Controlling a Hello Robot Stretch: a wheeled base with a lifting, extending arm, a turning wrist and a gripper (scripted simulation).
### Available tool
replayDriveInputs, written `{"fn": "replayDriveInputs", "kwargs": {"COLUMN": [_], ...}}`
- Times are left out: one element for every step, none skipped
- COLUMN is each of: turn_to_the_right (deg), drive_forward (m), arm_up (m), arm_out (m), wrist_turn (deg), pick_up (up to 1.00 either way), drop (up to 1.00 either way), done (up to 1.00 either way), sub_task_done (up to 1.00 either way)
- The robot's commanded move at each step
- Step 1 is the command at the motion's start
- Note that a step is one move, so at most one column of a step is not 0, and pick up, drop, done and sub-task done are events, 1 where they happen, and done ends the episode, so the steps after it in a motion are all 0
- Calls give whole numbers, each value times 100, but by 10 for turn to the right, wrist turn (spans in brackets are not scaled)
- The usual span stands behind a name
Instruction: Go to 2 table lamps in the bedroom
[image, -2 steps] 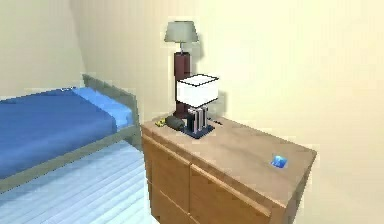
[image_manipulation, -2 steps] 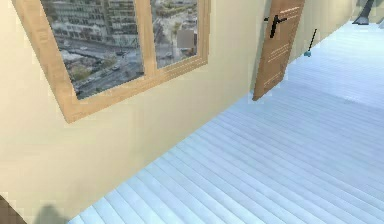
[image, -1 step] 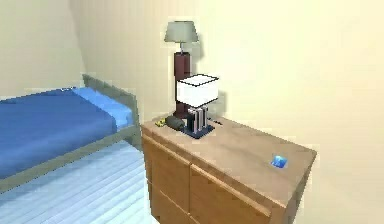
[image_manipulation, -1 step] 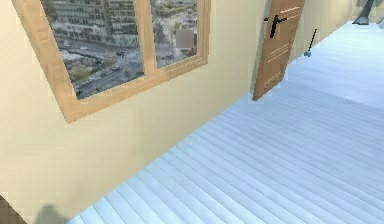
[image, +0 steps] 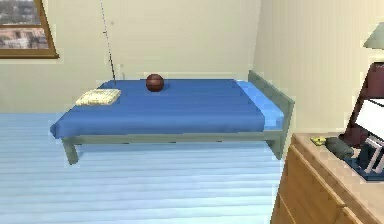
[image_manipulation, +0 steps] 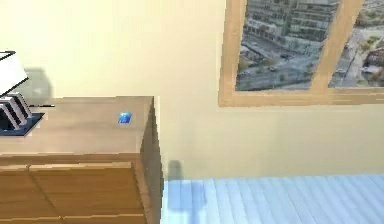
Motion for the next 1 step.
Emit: {"fn": "replayDriveInputs", "kwargs": {"turn_to_the_right": [-270], "drive_forward": [0], "arm_up": [0], "arm_out": [0], "wrist_turn": [0], "pick_up": [0], "drop": [0], "done": [0], "sub_task_done": [0]}}
